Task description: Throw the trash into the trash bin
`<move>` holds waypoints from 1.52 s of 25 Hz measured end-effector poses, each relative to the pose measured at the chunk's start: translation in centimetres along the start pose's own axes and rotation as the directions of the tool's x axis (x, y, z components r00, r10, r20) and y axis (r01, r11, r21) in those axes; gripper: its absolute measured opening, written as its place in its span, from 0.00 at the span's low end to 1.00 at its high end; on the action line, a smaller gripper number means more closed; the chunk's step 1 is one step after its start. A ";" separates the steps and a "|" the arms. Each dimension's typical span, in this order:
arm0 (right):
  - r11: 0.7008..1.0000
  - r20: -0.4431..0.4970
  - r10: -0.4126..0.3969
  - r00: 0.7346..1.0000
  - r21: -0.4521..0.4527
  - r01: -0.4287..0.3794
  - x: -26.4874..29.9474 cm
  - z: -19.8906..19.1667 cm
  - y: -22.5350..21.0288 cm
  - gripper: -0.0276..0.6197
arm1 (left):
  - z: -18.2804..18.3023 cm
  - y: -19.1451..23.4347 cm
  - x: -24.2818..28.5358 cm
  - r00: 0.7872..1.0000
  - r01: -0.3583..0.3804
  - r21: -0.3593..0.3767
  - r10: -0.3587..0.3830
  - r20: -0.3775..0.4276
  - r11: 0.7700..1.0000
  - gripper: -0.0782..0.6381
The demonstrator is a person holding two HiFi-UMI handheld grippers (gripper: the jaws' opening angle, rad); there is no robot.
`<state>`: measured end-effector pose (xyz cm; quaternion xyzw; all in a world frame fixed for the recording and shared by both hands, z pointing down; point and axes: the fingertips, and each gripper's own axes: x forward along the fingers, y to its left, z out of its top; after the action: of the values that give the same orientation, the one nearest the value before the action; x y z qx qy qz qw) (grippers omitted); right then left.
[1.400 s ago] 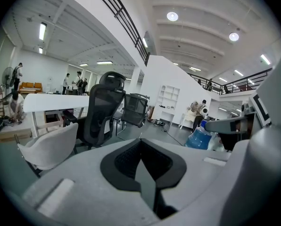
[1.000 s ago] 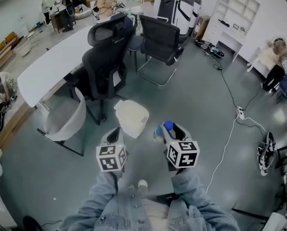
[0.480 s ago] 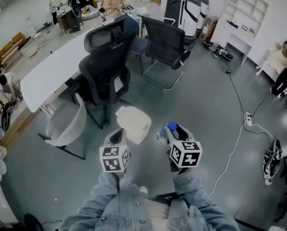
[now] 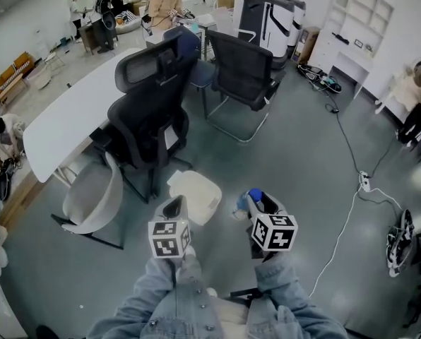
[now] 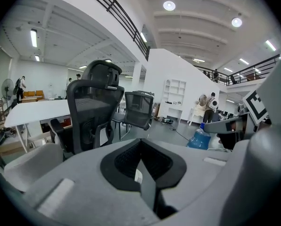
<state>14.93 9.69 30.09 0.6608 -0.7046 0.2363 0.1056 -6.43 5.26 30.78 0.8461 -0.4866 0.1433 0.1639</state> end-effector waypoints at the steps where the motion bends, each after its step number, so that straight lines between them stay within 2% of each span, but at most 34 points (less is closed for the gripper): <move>1: 1.000 0.001 -0.004 1.000 -0.002 0.004 0.9 0.6 -0.1 0.32 | 0.6 0.5 0.9 1.000 0.004 0.003 -0.004 0.004 1.000 0.12; 10: 0.999 0.011 -0.034 0.999 -0.024 0.035 8.6 6.5 0.7 0.32 | 6.5 6.0 7.9 0.999 0.018 0.001 -0.018 0.035 1.000 0.12; 18: 0.998 0.041 -0.057 0.998 -0.031 0.058 14.8 11.4 1.9 0.32 | 10.1 11.0 13.0 0.999 0.030 0.004 -0.031 0.042 1.000 0.12; 22: 0.996 0.034 -0.084 0.996 -0.028 0.085 16.1 11.6 1.2 0.32 | 9.7 11.9 15.4 0.999 0.045 -0.013 -0.045 0.021 0.999 0.12; 27: 0.997 0.024 -0.071 0.997 -0.026 0.072 17.4 11.6 0.5 0.32 | 8.4 11.7 17.3 0.999 0.050 -0.042 -0.051 -0.014 0.998 0.12; 32: 0.998 0.029 -0.048 0.998 -0.049 0.050 18.3 13.0 -0.5 0.32 | 9.0 10.9 18.0 0.999 0.032 -0.053 -0.032 -0.003 0.998 0.12; 38: 0.997 0.014 -0.038 0.999 -0.066 0.038 18.3 12.6 -1.3 0.32 | 8.1 10.5 17.7 1.000 -0.002 -0.073 0.001 -0.016 0.997 0.12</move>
<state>16.37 -12.45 27.84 0.6717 -0.7000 0.2066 0.1275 -6.34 -16.81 31.96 0.8380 -0.4907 0.1323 0.1985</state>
